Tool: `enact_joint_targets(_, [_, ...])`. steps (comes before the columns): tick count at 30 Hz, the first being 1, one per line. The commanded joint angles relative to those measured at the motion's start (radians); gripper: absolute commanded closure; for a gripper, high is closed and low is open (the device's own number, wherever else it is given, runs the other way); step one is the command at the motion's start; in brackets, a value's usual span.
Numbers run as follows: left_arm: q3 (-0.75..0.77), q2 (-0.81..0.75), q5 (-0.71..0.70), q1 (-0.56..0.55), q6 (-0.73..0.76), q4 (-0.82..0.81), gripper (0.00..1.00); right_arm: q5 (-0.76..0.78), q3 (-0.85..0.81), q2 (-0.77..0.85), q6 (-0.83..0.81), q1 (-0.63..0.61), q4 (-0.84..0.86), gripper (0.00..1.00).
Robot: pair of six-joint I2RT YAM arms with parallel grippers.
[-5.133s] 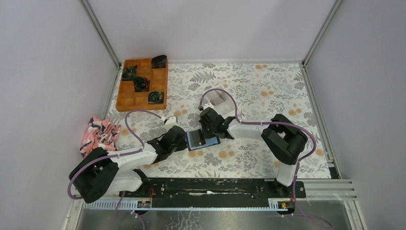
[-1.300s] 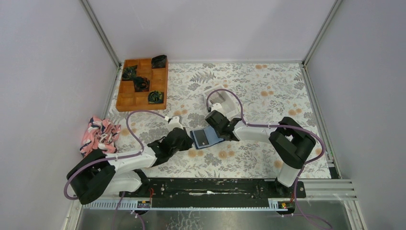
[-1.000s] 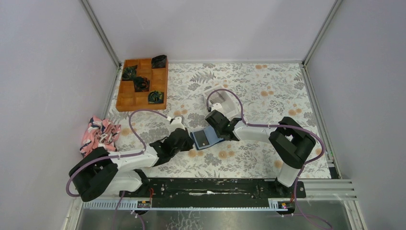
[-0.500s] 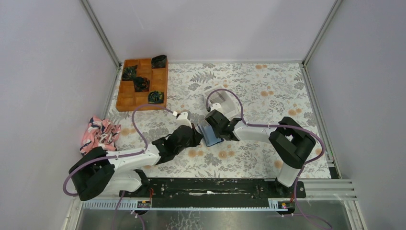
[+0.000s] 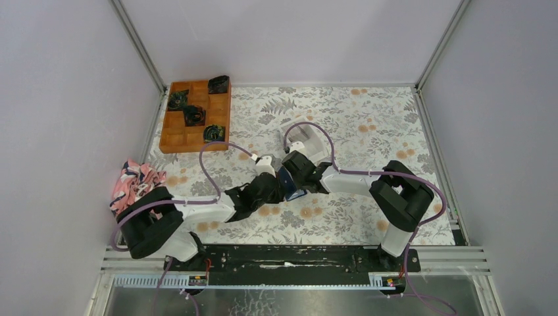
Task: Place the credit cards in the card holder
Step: Close the card holder at the center of the board.
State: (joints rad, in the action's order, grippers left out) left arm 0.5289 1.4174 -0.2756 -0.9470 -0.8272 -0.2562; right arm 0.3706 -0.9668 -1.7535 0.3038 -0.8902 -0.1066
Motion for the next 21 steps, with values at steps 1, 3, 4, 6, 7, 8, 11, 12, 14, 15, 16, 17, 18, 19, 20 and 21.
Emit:
enact_joint_targets(1, [0.052,0.045,0.007,-0.011,0.024,-0.087,1.0,-0.079,0.024,0.024,0.038,-0.021,-0.015,0.92])
enact_joint_targets(3, [0.063,0.063,0.008,-0.011,0.028,-0.086,1.0,-0.079,0.03,0.039,0.041,-0.021,-0.018,0.92])
enact_joint_targets(4, [0.069,0.073,0.008,-0.011,0.028,-0.086,1.0,-0.077,0.033,0.047,0.043,-0.02,-0.021,0.92])
enact_joint_targets(6, [0.077,0.092,0.013,-0.013,0.026,-0.089,1.0,-0.069,0.039,0.061,0.045,-0.021,-0.025,0.92])
enact_joint_targets(7, [0.079,0.099,0.013,-0.014,0.025,-0.092,1.0,-0.066,0.042,0.066,0.047,-0.021,-0.026,0.92])
enact_joint_targets(8, [0.082,0.104,0.012,-0.016,0.022,-0.094,1.0,-0.064,0.045,0.07,0.047,-0.021,-0.026,0.91])
enact_joint_targets(11, [0.089,0.117,0.006,-0.02,0.018,-0.094,1.0,-0.058,0.056,0.08,0.054,-0.021,-0.027,0.9])
enact_joint_targets(12, [0.093,0.119,0.002,-0.022,0.017,-0.092,1.0,-0.054,0.061,0.082,0.056,-0.021,-0.028,0.9])
enact_joint_targets(14, [0.099,0.124,-0.007,-0.024,0.014,-0.087,1.0,-0.045,0.069,0.086,0.061,-0.021,-0.032,0.88])
enact_joint_targets(15, [0.101,0.124,-0.01,-0.026,0.012,-0.086,1.0,-0.041,0.075,0.086,0.065,-0.021,-0.032,0.87])
enact_joint_targets(16, [0.102,0.127,-0.014,-0.028,0.009,-0.088,1.0,-0.037,0.084,0.086,0.069,-0.021,-0.031,0.87])
enact_joint_targets(17, [0.105,0.129,-0.016,-0.03,0.006,-0.087,1.0,-0.033,0.092,0.116,0.073,-0.02,-0.031,0.86])
enact_joint_targets(18, [0.108,0.133,-0.019,-0.032,0.004,-0.087,1.0,-0.029,0.099,0.123,0.078,-0.019,-0.031,0.84])
enact_joint_targets(19, [0.112,0.134,-0.021,-0.035,0.003,-0.088,1.0,-0.021,0.107,0.129,0.082,-0.018,-0.033,0.81])
enact_joint_targets(20, [0.118,0.14,-0.024,-0.038,0.002,-0.087,1.0,-0.014,0.113,0.134,0.087,-0.018,-0.033,0.78])
enact_joint_targets(21, [0.124,0.144,-0.029,-0.041,-0.001,-0.083,1.0,-0.01,0.12,0.141,0.092,-0.018,-0.035,0.76])
